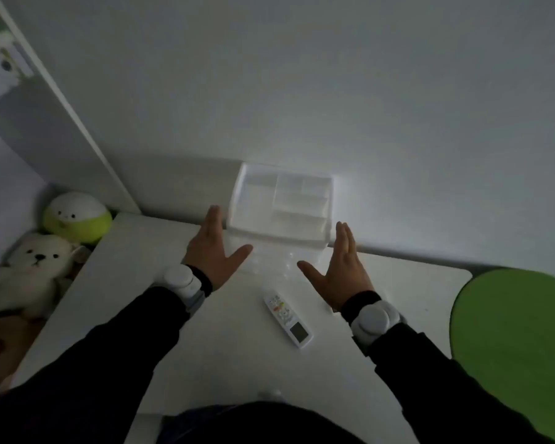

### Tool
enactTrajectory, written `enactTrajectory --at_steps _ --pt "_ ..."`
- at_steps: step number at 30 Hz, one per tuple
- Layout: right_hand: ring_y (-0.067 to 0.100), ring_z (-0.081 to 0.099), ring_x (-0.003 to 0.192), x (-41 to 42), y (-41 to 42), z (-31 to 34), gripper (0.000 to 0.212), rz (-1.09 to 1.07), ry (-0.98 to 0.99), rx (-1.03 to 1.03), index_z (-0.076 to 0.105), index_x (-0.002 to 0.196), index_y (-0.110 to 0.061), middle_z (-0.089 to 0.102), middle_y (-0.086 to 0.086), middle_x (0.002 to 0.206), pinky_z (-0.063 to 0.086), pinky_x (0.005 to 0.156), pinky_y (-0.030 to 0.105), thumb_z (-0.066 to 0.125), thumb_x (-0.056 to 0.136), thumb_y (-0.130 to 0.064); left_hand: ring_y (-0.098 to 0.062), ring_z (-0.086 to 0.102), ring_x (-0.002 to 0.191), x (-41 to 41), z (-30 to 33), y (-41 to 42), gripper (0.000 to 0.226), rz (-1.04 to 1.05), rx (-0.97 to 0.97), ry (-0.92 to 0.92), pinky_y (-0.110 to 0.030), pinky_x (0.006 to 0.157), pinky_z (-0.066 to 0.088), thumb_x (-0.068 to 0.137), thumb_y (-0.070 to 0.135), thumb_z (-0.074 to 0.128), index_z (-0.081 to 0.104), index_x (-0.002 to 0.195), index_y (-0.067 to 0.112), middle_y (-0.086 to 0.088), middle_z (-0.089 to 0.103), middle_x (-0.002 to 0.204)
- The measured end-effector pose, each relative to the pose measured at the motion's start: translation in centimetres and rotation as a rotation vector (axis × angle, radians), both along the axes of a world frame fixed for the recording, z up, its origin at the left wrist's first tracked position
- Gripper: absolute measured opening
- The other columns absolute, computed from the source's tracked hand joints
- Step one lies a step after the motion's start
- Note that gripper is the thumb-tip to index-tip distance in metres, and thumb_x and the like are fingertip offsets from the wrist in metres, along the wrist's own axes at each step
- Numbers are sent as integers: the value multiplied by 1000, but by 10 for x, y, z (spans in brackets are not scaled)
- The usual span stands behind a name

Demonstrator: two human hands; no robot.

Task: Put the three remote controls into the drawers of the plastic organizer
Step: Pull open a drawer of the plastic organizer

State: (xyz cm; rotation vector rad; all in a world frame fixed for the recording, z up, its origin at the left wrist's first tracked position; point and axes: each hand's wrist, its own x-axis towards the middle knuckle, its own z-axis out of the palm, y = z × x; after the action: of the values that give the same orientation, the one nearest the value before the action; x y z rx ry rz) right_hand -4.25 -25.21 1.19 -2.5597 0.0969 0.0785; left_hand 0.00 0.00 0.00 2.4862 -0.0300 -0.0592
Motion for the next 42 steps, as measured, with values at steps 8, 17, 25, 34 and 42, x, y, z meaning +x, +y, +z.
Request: enactTrajectory --at_steps 8,17,25,34,42 --pt "21 22 150 6 2 -21 108 -95 176 184 -3 156 -17 12 3 166 27 115 31 64 82 -59 -17 39 137 8 -27 -3 88 60 -329 222 -33 109 35 72 48 67 23 144 25 2 40 148" --pt "25 49 135 13 15 -41 96 -243 261 527 30 147 -30 52 -4 145 44 109 45 74 67 -58 -21 48 128 25 -57 10 105 121 -583 440 -34 109 38 47 52 70 36 142 24 3 45 145" --pt "23 53 127 -2 14 -49 80 -291 257 498 41 139 -20 52 0 141 47 106 42 77 74 -48 -24 59 116 11 -55 14 94 155 -618 434 -36 107 42 48 43 74 46 135 21 1 51 138" --pt "17 66 103 -27 9 -65 54 -272 255 428 55 118 -22 63 2 121 55 90 33 77 73 -40 -25 58 116 -26 -61 17 76 217 -619 388 -30 88 45 56 35 72 50 127 19 -6 54 130" --pt "18 64 109 -49 6 -74 57 -242 259 477 51 131 -13 59 4 127 49 85 24 75 81 -29 -27 58 111 -51 -71 20 51 270 -652 359 -25 81 43 76 8 72 52 123 12 -7 56 122"
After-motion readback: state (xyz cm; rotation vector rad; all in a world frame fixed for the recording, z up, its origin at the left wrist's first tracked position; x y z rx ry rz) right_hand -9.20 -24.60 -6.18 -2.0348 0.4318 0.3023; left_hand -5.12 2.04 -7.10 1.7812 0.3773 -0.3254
